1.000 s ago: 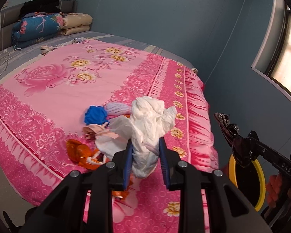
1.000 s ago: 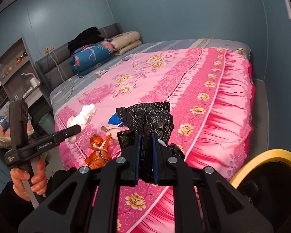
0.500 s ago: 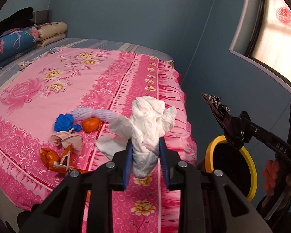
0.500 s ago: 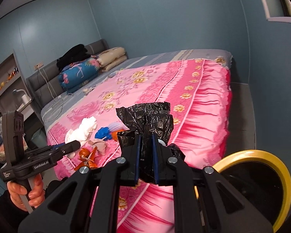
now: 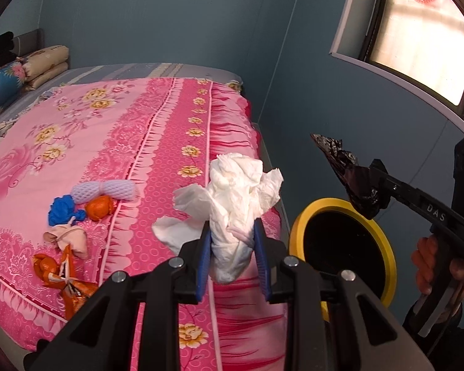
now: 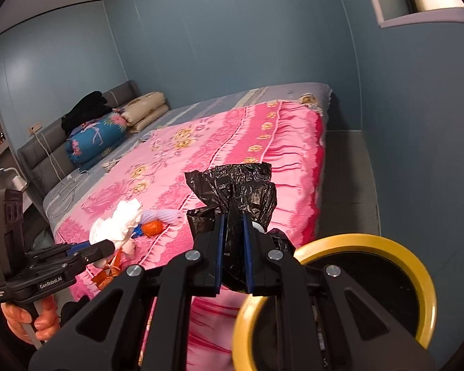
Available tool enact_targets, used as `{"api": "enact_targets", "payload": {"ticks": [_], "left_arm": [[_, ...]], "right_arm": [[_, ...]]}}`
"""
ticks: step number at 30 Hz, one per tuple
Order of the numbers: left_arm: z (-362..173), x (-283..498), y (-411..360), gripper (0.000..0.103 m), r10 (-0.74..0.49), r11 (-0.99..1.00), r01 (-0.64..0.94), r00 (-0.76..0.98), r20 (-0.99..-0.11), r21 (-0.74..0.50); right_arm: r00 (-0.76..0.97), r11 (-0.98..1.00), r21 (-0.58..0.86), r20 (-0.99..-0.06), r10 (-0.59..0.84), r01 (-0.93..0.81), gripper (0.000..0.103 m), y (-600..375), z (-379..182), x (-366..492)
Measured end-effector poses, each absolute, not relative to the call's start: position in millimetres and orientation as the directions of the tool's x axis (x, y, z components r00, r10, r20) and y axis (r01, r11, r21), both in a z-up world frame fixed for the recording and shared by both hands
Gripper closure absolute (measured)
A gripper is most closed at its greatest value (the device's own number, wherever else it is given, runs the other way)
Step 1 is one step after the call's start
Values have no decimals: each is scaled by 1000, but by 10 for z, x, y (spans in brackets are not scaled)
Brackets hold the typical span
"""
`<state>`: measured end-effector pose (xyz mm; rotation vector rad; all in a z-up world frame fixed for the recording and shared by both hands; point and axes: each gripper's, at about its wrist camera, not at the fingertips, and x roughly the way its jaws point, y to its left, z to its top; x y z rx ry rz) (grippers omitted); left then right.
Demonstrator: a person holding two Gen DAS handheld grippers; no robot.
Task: Collect trash
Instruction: 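Carry the white tissue and black bag over the bin with both tools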
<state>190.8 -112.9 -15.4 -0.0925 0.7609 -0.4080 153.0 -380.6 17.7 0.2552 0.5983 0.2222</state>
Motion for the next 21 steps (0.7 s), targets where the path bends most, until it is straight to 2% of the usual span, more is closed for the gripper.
{"api": "enact_targets", "payload": {"ticks": [21], "left_arm": [[-481,1929,-2271,79,-536,813,506,456,-710,-288]], "right_arm": [[788,944,316,-603,124,93,92,-4605,-200,1516]]}}
